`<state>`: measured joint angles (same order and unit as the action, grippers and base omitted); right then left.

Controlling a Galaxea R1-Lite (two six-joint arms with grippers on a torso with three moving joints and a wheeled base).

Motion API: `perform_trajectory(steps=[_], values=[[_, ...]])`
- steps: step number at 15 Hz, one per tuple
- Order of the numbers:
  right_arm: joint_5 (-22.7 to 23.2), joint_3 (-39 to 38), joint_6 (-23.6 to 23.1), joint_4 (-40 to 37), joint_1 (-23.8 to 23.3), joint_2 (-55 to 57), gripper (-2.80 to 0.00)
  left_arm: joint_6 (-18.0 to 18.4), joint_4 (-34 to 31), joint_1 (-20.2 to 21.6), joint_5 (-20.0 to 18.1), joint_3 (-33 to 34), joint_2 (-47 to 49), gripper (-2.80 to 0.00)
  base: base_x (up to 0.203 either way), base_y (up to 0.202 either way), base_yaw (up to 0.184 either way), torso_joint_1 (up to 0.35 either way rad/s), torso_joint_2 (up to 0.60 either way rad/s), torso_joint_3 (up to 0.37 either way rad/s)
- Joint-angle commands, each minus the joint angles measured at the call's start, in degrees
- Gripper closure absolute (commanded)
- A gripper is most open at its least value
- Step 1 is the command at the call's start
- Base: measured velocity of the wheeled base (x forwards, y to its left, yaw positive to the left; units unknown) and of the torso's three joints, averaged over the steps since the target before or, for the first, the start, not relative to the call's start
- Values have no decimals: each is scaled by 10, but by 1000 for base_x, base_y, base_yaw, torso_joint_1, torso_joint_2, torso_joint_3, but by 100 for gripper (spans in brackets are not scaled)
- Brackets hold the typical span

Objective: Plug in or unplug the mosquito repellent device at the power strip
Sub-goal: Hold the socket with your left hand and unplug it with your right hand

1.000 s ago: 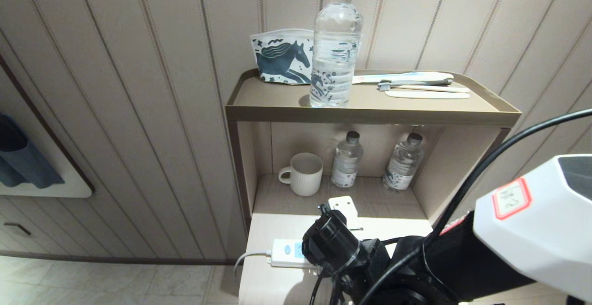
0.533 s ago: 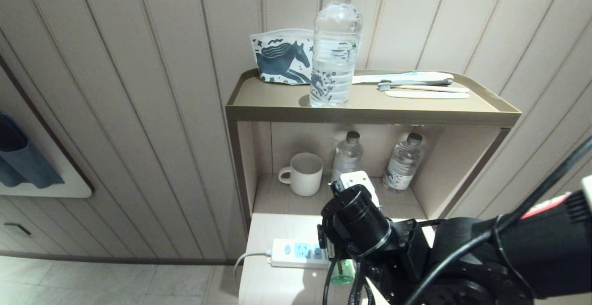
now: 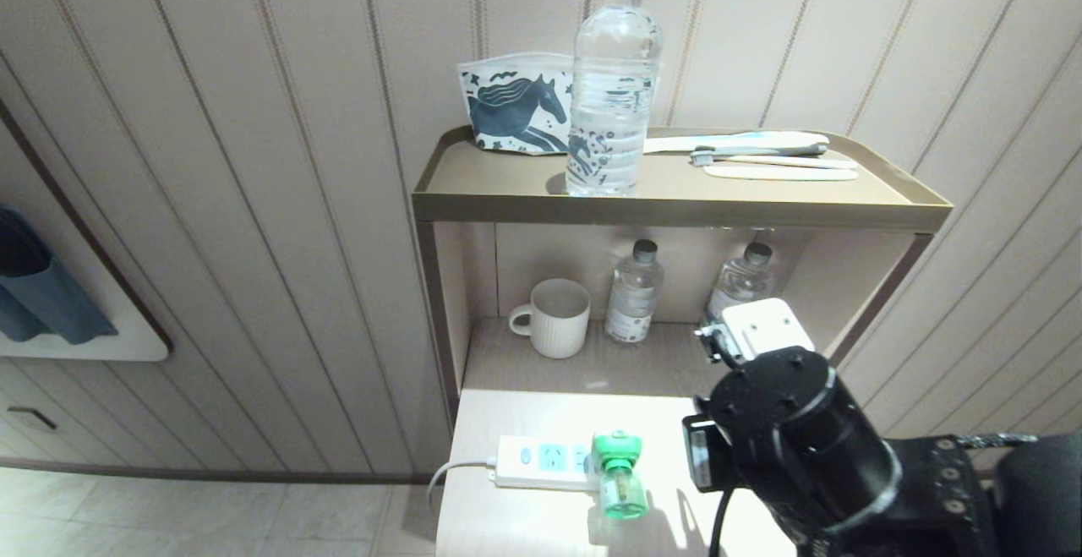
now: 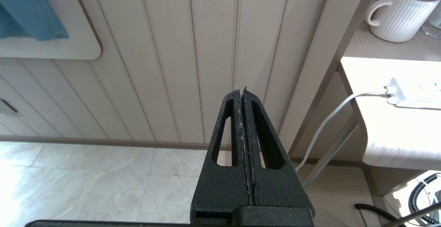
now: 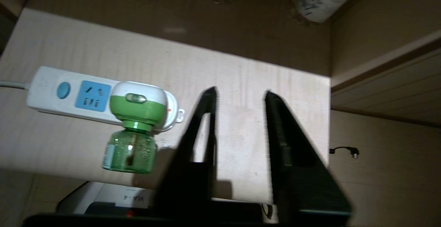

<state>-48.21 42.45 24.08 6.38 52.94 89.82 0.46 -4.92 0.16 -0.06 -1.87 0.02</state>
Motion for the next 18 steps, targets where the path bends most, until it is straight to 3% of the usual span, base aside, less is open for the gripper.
perform_trajectory(steps=[1, 3, 7, 11, 14, 16, 18], values=[[-60, -56, -29, 2, -5, -121, 0, -1, 0, 0, 0, 0, 0, 0, 0, 0, 0, 0, 0, 0], [-86, -83, -59, 1, -48, -200, 0, -2, 0, 0, 0, 0, 0, 0, 0, 0, 0, 0, 0, 0], [-117, -108, -87, -49, -233, -384, 0, -3, 0, 0, 0, 0, 0, 0, 0, 0, 0, 0, 0, 0], [-116, -177, -94, -108, -409, -572, 0, -3, 0, 0, 0, 0, 0, 0, 0, 0, 0, 0, 0, 0], [-93, -250, -124, -119, -471, -721, 0, -3, 0, 0, 1, 0, 0, 0, 0, 0, 0, 0, 0, 0], [-80, -316, -130, -109, -528, -761, 0, -3, 0, 0, 1, 0, 0, 0, 0, 0, 0, 0, 0, 0], [-68, -375, -133, -52, -532, -797, 0, -3, 1, 0, 1, 0, 0, 0, 0, 0, 0, 0, 0, 0]])
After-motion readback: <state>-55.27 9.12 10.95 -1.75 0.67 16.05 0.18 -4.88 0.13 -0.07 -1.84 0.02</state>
